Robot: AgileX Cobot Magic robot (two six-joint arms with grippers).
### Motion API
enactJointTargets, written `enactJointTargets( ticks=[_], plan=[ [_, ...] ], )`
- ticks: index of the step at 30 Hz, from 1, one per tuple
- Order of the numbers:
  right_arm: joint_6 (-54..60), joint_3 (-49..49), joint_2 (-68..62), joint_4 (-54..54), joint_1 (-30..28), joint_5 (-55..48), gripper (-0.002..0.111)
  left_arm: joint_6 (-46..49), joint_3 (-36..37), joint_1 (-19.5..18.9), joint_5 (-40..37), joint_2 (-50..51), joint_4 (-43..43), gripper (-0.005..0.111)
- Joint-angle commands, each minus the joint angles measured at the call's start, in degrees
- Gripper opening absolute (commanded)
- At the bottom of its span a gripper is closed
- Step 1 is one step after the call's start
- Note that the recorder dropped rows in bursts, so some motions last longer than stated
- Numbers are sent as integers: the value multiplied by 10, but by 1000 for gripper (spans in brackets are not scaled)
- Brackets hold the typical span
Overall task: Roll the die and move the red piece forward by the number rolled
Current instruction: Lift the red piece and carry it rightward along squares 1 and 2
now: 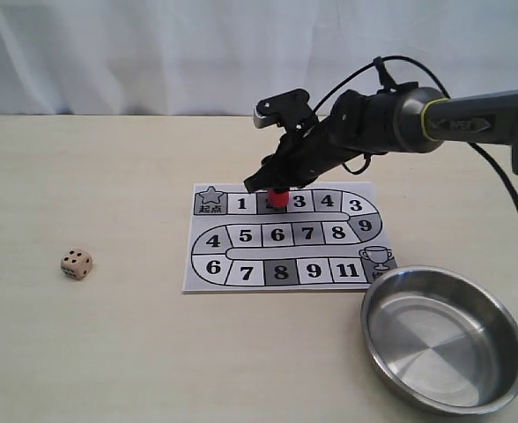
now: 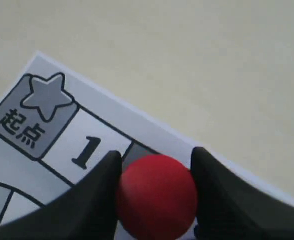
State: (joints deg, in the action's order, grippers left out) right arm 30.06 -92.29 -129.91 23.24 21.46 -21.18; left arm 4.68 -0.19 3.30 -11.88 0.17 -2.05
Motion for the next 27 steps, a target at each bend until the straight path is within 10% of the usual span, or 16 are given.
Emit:
enactJointTargets(
  ticks=[1,27],
  plan=[
    [-7,0,-28,-8,4,-8,4,2,2,0,4,-2,-1,0],
    [-7,-1,61,-123,0,-21,4,2,2,0,4,-2,-1,0]
  ],
)
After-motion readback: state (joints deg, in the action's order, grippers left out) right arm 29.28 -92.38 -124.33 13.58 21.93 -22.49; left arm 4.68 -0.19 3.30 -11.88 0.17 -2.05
